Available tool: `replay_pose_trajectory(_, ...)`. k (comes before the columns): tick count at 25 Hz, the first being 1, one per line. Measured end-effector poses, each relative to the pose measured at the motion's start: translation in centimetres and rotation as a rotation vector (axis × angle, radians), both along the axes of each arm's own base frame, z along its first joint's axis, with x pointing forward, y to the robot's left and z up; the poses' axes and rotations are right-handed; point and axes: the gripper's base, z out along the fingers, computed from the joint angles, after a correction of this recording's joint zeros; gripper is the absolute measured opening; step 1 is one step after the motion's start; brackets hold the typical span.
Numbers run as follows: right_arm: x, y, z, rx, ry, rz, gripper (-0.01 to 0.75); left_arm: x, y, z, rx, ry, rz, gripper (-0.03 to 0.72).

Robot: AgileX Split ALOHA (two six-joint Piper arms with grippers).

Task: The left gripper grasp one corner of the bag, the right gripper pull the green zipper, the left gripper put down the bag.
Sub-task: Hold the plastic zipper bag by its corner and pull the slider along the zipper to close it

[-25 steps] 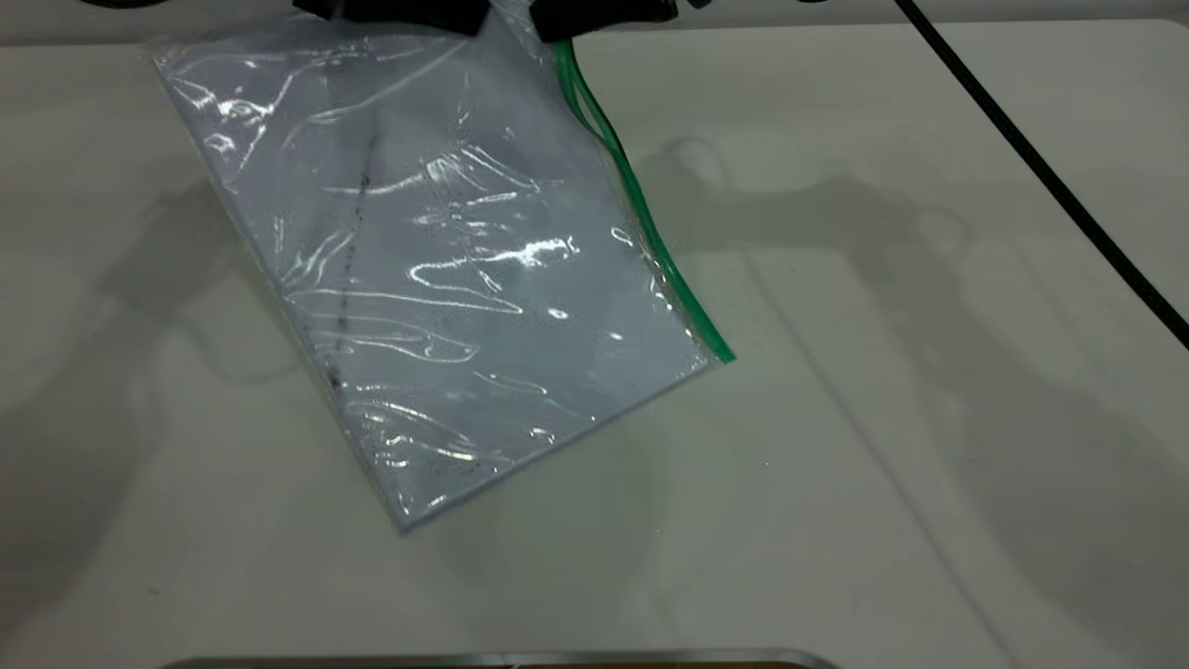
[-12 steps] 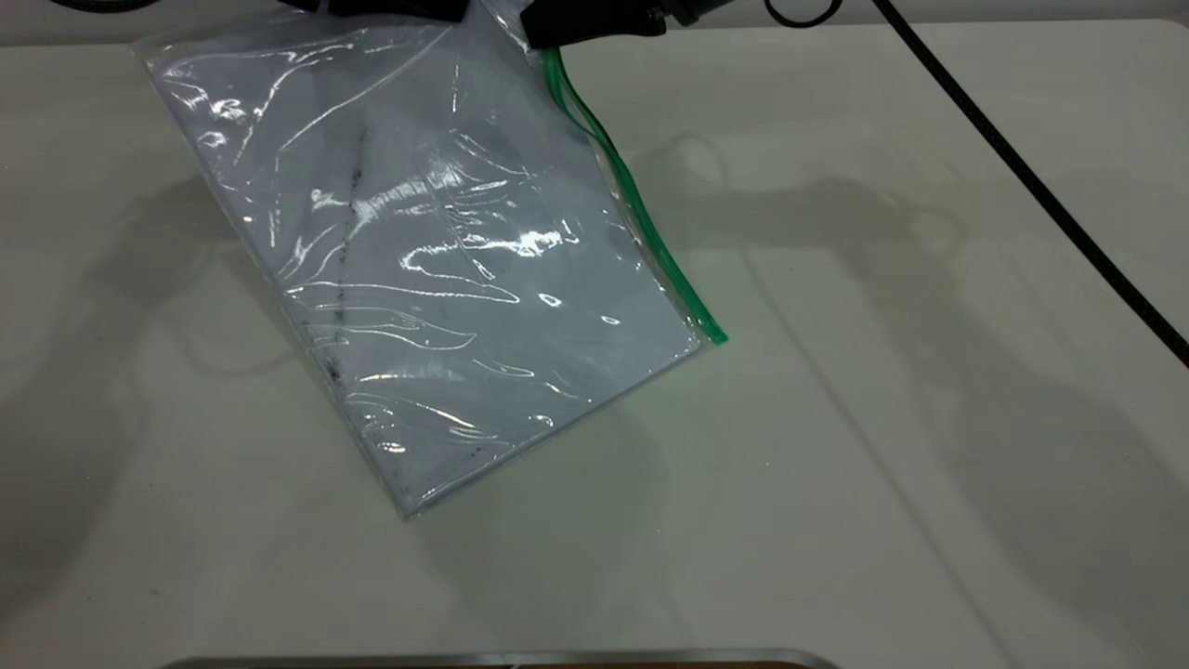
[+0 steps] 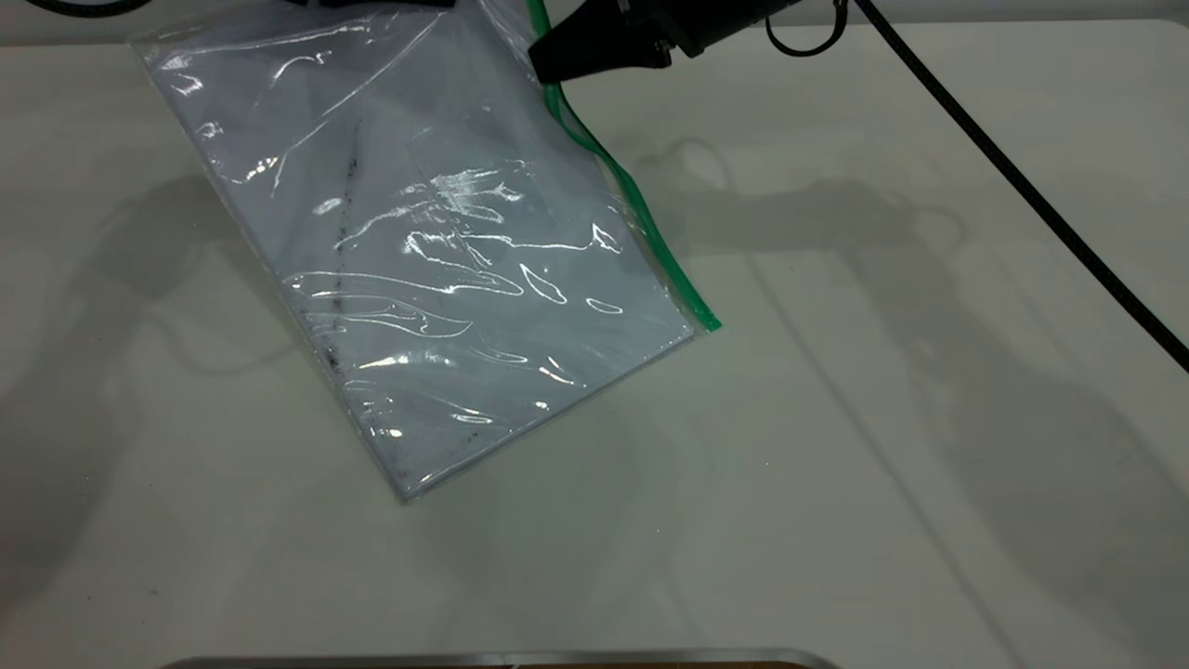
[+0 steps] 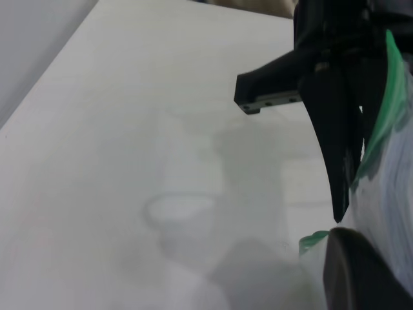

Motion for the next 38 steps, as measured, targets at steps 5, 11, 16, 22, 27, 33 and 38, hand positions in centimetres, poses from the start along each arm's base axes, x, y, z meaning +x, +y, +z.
replay_pose_trajectory(5,-0.3,-0.3,-0.6,-0.055,0.022,0.025,0.049,0.0,0.0,0.1,-0.006,-0.008,0.0,0.051)
replay_pose_trajectory(11,-1.1,-1.9,-3.3,-0.235,0.027,0.121,0.053,1.0,1.4,2.9,-0.049,-0.089,0.102,0.051)
replay_pose_trajectory(16,-1.9,-2.4,-5.0,-0.287,0.066,0.164,0.053,1.6,2.0,5.1,-0.096,-0.147,0.171,0.051)
replay_pose_trajectory(22,-2.0,-2.3,-5.0,-0.287,0.079,0.159,0.058,1.6,2.0,5.2,-0.096,-0.148,0.173,0.051)
replay_pose_trajectory(27,-2.2,-2.6,-5.5,-0.321,0.113,0.136,0.124,1.9,2.2,5.7,-0.134,-0.131,0.217,0.051)
replay_pose_trajectory(33,-1.7,-2.4,-3.4,-0.303,0.063,0.133,0.425,2.0,2.5,6.1,-0.105,-0.103,0.242,0.051)
replay_pose_trajectory(38,-1.5,-2.3,0.8,-0.287,0.006,0.185,0.524,1.9,2.6,5.9,-0.082,-0.092,0.235,0.051)
